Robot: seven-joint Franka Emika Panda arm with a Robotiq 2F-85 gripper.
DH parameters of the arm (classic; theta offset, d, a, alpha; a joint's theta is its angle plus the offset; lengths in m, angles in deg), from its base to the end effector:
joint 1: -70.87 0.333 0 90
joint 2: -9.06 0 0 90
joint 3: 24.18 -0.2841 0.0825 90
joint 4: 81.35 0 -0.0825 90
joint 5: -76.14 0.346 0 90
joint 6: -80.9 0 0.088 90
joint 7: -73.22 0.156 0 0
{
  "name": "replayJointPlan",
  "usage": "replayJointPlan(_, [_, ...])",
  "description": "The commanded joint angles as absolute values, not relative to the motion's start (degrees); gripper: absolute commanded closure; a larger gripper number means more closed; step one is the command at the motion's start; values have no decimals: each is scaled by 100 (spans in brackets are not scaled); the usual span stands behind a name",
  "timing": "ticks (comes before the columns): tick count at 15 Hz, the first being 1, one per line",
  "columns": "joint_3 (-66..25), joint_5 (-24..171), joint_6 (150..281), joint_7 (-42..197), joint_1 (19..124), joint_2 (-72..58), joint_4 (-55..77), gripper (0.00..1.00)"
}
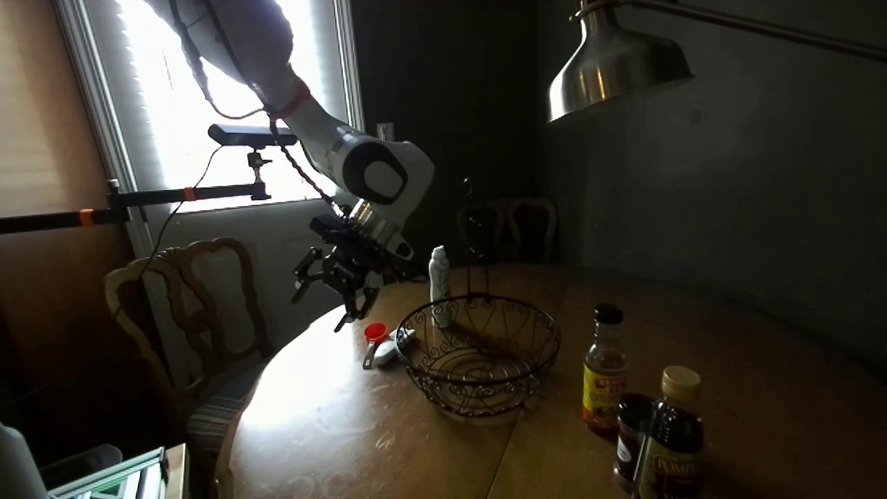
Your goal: Hang the orange measuring cup on the handle of the black basket.
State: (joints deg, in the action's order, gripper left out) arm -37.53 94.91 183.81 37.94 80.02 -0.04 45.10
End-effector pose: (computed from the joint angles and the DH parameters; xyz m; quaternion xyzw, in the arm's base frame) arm 0.3738 0.2033 0.2408 -0.8636 -0.3901 0.2569 0.1899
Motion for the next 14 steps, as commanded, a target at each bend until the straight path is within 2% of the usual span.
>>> replayJointPlan(1, [-3893,9904,19302,3456,8102,97,4934,0])
replayJointPlan(5, [-4088,9886,21116,3294,8276,69,5251,0])
replayJointPlan(6, [-4040,9773,20584,3466,8202,-9,5035,0])
replayJointPlan(10, [-4112,9771,20985,3432,8255,-7,5122,0])
replayJointPlan(14, [-4214,9849,21908,3344,8331,-244,5210,0])
